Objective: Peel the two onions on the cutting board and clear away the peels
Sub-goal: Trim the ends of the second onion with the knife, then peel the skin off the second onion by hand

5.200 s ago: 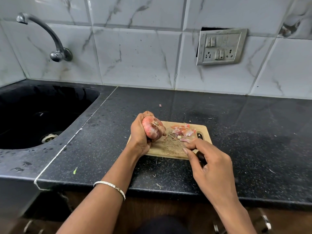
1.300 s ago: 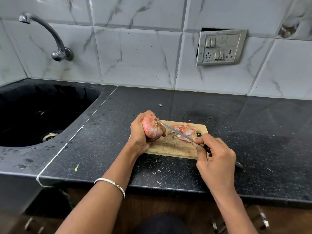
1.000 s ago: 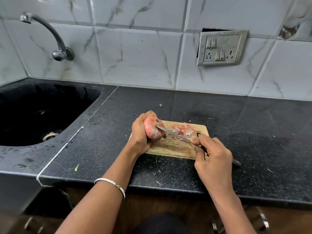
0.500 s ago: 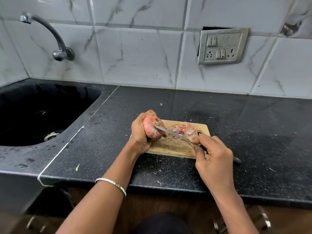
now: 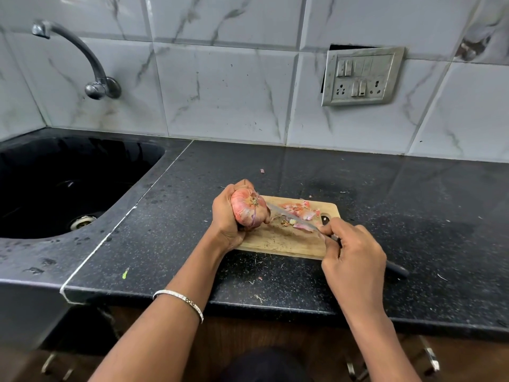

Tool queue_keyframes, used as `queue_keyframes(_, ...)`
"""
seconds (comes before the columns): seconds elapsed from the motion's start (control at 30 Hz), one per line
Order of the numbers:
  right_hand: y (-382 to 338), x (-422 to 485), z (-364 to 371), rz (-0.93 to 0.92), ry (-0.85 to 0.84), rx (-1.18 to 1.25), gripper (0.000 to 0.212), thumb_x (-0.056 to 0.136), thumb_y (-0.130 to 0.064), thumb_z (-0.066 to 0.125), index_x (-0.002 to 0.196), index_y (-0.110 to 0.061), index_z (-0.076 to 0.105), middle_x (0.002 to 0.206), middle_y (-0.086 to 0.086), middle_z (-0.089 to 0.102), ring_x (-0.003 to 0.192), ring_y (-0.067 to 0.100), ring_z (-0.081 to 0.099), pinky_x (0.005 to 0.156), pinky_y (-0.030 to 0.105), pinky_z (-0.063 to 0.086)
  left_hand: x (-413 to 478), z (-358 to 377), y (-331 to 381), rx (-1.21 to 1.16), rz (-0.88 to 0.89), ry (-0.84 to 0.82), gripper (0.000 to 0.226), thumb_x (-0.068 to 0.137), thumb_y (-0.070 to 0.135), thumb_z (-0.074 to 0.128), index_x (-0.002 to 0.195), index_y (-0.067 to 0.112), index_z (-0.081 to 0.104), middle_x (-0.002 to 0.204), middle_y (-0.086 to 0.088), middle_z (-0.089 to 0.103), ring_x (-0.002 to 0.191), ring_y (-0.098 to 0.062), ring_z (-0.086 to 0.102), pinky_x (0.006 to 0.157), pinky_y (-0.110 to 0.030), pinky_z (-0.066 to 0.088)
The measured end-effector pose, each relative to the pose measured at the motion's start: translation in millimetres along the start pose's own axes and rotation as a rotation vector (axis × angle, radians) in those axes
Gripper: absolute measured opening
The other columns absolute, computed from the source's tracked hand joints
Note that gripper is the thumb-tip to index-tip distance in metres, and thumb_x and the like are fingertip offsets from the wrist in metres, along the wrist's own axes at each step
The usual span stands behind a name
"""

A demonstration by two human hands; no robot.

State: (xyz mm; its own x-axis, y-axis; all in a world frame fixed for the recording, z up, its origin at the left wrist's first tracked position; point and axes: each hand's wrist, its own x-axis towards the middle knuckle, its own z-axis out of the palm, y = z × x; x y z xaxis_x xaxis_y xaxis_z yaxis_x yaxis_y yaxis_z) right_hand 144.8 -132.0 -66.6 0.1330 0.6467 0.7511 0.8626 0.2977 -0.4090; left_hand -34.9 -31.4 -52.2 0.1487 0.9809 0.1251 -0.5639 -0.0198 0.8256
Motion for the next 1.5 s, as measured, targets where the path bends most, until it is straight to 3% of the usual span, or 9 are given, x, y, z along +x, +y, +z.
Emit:
queue_keyframes(0.23, -3, -1, -1, -0.109, 0.007, 0.067, 0.028, 0.074, 0.013, 0.077, 0.088, -0.01, 0.072, 0.085, -0.021, 0.054, 0.071, 0.017, 0.061, 0.063, 0.032, 0.05, -2, 1, 1, 0.06, -0.004, -0.003, 0.035, 0.097, 0.015, 0.024, 0.068, 0.008, 0.044, 0.046, -0.013, 0.048, 0.038, -0.027, 0.051, 0.04, -0.027, 0.046)
queue_keyframes(0.5, -5, -2, 2, -0.049, 0.036, 0.061, 0.034, 0.072, 0.018, 0.074, 0.088, -0.011, 0.071, 0.086, -0.021, 0.055, 0.075, 0.02, 0.063, 0.065, 0.045, 0.056, 0, 1, 0, 0.098, -0.004, 0.023, 0.036, 0.096, 0.015, 0.027, 0.067, 0.007, 0.046, 0.049, -0.014, 0.05, 0.041, -0.029, 0.052, 0.044, -0.031, 0.049)
queue_keyframes(0.67, -7, -3, 2, -0.032, 0.04, 0.016, 0.034, 0.071, 0.018, 0.073, 0.087, -0.013, 0.07, 0.082, -0.021, 0.055, 0.072, 0.02, 0.06, 0.064, 0.041, 0.054, 1, 0, -1, 0.085, -0.01, 0.035, 0.039, 0.098, 0.015, 0.026, 0.066, 0.007, 0.047, 0.051, -0.014, 0.05, 0.043, -0.029, 0.051, 0.043, -0.03, 0.049)
queue_keyframes(0.77, -4, -3, 2, 0.096, 0.083, -0.11, 0.032, 0.073, 0.014, 0.072, 0.083, -0.016, 0.068, 0.07, -0.009, 0.061, 0.064, 0.021, 0.054, 0.058, 0.033, 0.041, 3, -4, -4, 0.03, -0.007, 0.064, 0.034, 0.096, 0.019, 0.028, 0.07, 0.007, 0.047, 0.06, -0.014, 0.049, 0.055, -0.028, 0.047, 0.044, -0.028, 0.047)
queue_keyframes(0.9, -3, 0, 2, 0.249, 0.167, -0.115, 0.018, 0.082, -0.001, 0.075, 0.084, -0.017, 0.07, 0.065, -0.005, 0.058, 0.06, 0.023, 0.054, 0.056, 0.029, 0.035, 3, -4, -6, 0.064, -0.009, 0.122, 0.022, 0.079, 0.031, 0.052, 0.074, 0.01, 0.055, 0.066, -0.013, 0.052, 0.056, -0.028, 0.052, 0.049, -0.031, 0.051)
queue_keyframes(1.07, 2, 19, -2, 0.388, -0.043, -0.296, 0.011, 0.092, -0.021, 0.072, 0.101, -0.021, 0.077, 0.1, 0.001, 0.069, 0.079, 0.029, 0.063, 0.063, 0.029, 0.035, 1, 2, -4, 0.259, -0.022, 0.091, 0.036, 0.095, 0.037, 0.049, 0.076, 0.014, 0.068, 0.067, -0.005, 0.064, 0.056, -0.018, 0.062, 0.053, -0.03, 0.055)
queue_keyframes(1.23, 13, 60, 2, 0.531, -0.302, -0.507, 0.017, 0.095, -0.017, 0.063, 0.108, -0.018, 0.074, 0.107, 0.011, 0.066, 0.094, 0.037, 0.064, 0.065, 0.035, 0.04, 1, 7, -2, 0.417, -0.017, 0.111, 0.056, 0.107, 0.043, 0.035, 0.08, 0.014, 0.074, 0.064, -0.003, 0.069, 0.058, -0.012, 0.063, 0.06, -0.029, 0.047)
queue_keyframes(1.4, 13, 69, 21, 0.483, -0.467, -0.589, 0.015, 0.096, -0.014, 0.059, 0.11, -0.011, 0.064, 0.113, 0.012, 0.063, 0.105, 0.036, 0.063, 0.071, 0.039, 0.043, -2, 9, -2, 0.424, -0.01, 0.077, 0.062, 0.107, 0.05, 0.034, 0.107, -0.003, 0.067, 0.06, -0.004, 0.06, 0.037, -0.004, 0.049, 0.037, -0.016, 0.034)
queue_keyframes(1.5, 13, 67, 26, 0.419, -0.45, -0.645, 0.019, 0.098, -0.024, 0.061, 0.111, -0.012, 0.067, 0.113, 0.009, 0.064, 0.11, 0.034, 0.059, 0.081, 0.043, 0.046, -1, 6, -4, 0.447, 0.021, 0.036, 0.064, 0.102, 0.06, 0.038, 0.109, 0.003, 0.065, 0.066, -0.011, 0.056, 0.036, -0.01, 0.039, 0.034, -0.019, 0.03)
